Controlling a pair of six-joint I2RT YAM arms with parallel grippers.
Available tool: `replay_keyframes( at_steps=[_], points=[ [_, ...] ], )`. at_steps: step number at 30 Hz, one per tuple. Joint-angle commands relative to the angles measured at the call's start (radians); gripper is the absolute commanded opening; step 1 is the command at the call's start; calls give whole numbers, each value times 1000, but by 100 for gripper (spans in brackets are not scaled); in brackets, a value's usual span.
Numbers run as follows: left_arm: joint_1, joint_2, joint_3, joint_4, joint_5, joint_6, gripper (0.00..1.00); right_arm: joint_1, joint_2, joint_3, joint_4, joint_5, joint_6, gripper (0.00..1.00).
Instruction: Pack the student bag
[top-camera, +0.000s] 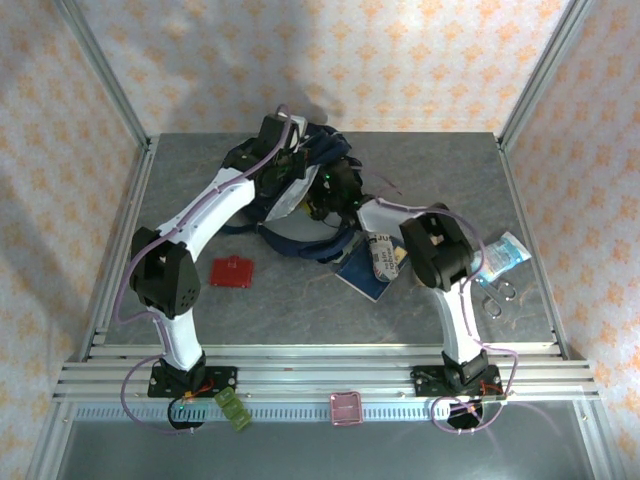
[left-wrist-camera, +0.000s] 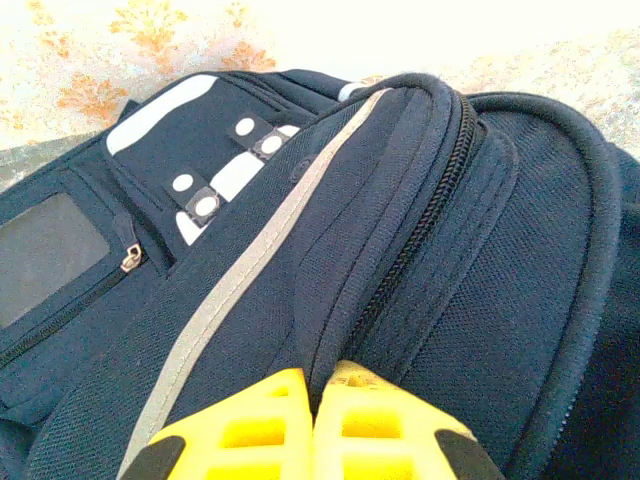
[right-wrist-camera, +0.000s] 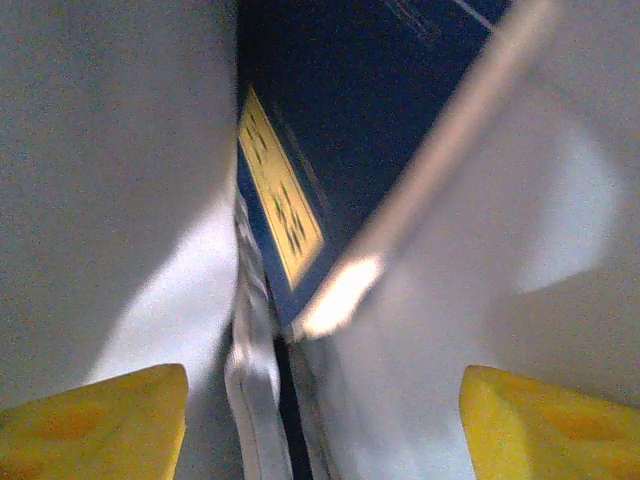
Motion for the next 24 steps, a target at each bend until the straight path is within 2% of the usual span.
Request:
replay_keyframes(
  at_steps=[1,6,13,18,21,24],
  points=[
    [6,-48,-20,88,-101,7,0,-7,-143,-126,-97,-4,-120,71],
    [6,-34,-69,101,-212,37,0,-11,-322,-265,-189,16,-258,69],
    [4,-27,-189,173,-325,64,0,-9,-546,-419,-348,134,-372,68],
    [3,-24,-257,205,-385,78,0,-9,-627,-504,-383,141,-394,67],
    [2,-36,-279,210,-376,73,0,-8,-644,-531,-424,176,-394,66],
    [-4,-57,-313,228,-413,74,0,-8,-643,-550,-458,218,-390,65]
  ],
)
